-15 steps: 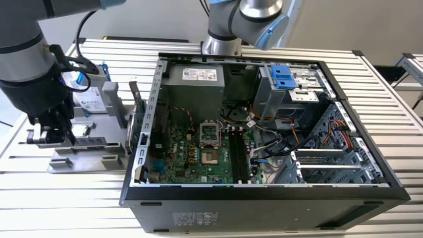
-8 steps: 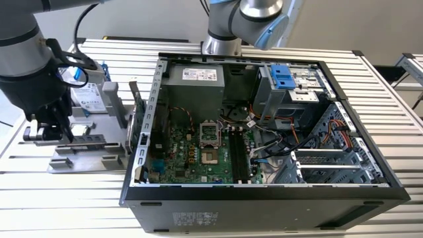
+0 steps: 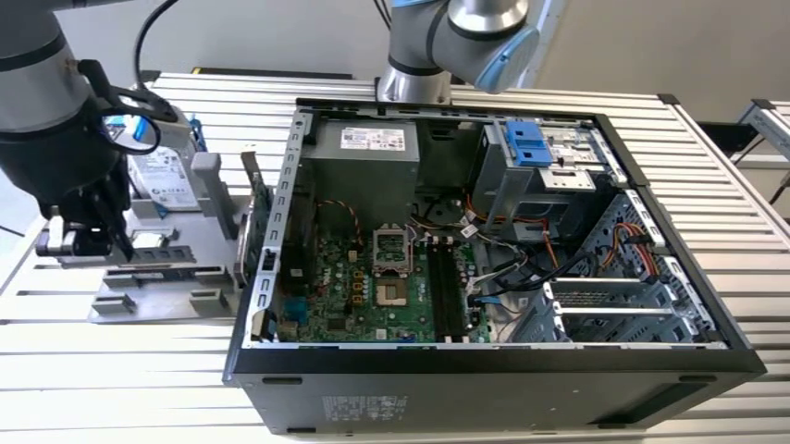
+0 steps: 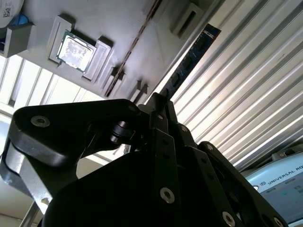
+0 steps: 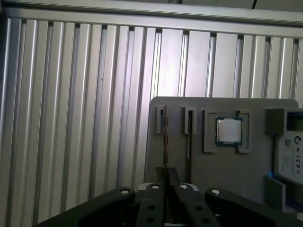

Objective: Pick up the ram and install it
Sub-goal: 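Pick up the ram and move it above insertion slot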

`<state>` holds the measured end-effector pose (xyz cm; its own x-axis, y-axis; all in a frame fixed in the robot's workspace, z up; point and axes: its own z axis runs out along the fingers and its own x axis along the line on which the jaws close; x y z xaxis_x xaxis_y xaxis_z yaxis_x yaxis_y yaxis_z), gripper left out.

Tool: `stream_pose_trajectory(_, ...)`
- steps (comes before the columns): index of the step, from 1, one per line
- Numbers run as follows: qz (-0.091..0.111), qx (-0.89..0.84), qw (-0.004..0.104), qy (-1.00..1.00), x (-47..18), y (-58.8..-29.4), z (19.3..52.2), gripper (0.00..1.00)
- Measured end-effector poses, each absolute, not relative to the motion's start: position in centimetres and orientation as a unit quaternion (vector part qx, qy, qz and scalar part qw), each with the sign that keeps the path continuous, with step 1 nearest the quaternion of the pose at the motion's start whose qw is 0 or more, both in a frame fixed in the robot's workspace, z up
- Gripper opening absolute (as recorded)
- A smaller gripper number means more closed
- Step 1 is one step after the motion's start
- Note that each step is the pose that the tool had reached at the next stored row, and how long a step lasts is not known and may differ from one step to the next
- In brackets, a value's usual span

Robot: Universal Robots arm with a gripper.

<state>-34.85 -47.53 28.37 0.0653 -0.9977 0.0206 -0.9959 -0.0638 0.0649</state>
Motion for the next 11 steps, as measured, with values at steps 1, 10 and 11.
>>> stream_pose_trajectory(1,-0.015,0.729,0.031,-0.683,-34.8,-47.5,28.5,0.0)
stream_pose_trajectory(10,-0.015,0.729,0.031,-0.683,-34.9,-47.5,29.4,0.0)
stream_pose_trajectory(11,-0.015,0.729,0.031,-0.683,-34.9,-47.5,29.5,0.0)
